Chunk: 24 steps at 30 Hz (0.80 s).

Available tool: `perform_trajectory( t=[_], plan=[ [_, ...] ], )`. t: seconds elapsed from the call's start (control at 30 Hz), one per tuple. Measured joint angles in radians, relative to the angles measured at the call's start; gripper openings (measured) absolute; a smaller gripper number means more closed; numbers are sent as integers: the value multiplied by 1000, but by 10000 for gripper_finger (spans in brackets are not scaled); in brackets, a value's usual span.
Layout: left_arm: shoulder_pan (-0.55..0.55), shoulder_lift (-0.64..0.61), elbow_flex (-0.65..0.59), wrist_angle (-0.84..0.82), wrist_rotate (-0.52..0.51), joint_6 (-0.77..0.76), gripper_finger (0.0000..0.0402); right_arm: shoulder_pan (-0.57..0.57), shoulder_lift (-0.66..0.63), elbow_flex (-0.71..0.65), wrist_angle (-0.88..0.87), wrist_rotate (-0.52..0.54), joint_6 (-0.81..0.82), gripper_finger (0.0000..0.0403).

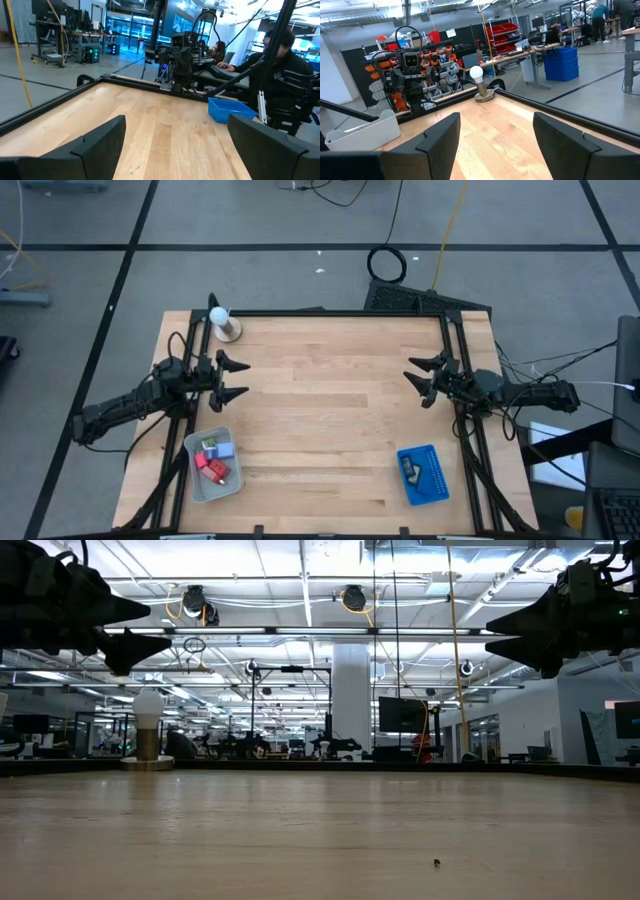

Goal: Pick & Place Office items
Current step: Return to Home Position

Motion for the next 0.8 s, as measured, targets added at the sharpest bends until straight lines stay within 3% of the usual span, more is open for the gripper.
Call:
perform_trajectory(
  t=[0.8],
  plan=[
    [0, 0, -1, 15, 0, 1, 349, 0, 0, 0, 0, 0, 0, 242]
  ],
)
